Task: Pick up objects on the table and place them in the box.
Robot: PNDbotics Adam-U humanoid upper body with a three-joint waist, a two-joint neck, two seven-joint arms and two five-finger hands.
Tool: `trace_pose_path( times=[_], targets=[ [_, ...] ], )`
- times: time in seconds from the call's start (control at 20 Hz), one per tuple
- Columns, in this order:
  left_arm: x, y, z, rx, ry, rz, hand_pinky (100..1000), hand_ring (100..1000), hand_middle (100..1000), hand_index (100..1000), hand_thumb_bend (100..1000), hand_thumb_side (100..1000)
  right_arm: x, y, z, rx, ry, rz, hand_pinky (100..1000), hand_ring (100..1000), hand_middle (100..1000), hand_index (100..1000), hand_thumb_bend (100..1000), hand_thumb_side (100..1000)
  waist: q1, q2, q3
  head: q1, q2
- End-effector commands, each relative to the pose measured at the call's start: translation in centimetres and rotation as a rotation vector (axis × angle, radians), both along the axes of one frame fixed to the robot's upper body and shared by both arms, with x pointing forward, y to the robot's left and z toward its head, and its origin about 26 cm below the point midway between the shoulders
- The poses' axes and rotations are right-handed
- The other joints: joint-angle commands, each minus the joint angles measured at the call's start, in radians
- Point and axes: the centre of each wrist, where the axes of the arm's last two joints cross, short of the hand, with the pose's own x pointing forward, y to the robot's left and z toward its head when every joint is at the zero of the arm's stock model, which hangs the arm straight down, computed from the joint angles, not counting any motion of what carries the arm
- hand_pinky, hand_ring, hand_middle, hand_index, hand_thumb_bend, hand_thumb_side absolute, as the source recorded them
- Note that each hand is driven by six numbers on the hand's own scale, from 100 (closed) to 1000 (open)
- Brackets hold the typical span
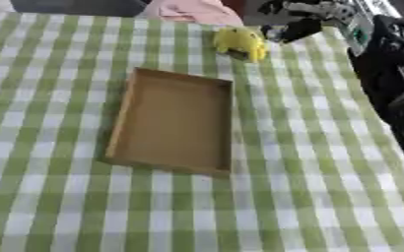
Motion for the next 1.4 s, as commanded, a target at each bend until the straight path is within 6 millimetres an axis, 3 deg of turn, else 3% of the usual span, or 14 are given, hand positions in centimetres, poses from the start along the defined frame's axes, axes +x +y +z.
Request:
trace_pose_path(
  times=[0.05, 0.3, 0.55, 1.05, 1.4],
  targets=[
    [-0.4, 0.0, 1.1, 0.021, -0.037, -0.002, 360, 616, 640, 647, 100, 775, -0.4, 0.3, 2.2, -0.009, -0.039, 0.02, 889, 876, 880, 1000, 100, 340, 0.004, -0.019, 0.003, -0.003, -0.012],
    [-0.4, -0.1, 1.1, 0.021, -0.036, -0.007, 360, 616, 639, 647, 100, 767, -0.3, 1.4, 2.1, -0.001, -0.032, 0.044, 888, 871, 877, 1000, 100, 320, 0.001, -0.018, 0.006, -0.005, -0.012],
    [-0.5, -0.3, 1.2, 0.022, -0.035, -0.013, 359, 613, 637, 645, 100, 762, -0.1, 2.1, 1.6, -0.011, -0.022, 0.049, 892, 880, 882, 1000, 100, 460, -0.003, -0.016, 0.012, -0.007, -0.015],
    [-0.5, -0.3, 1.4, 0.027, -0.037, -0.018, 355, 611, 634, 643, 100, 759, -0.1, 1.6, 1.2, -0.023, -0.052, -0.023, 901, 902, 894, 1000, 100, 564, -0.012, 0.004, 0.022, -0.015, -0.027],
    [-0.4, -0.1, 1.5, 0.034, -0.044, -0.016, 352, 610, 633, 642, 100, 759, -0.4, 0.7, 2.2, -0.048, -0.176, -0.131, 911, 922, 903, 1000, 150, 657, -0.013, 0.021, 0.028, -0.023, -0.033]
  ],
)
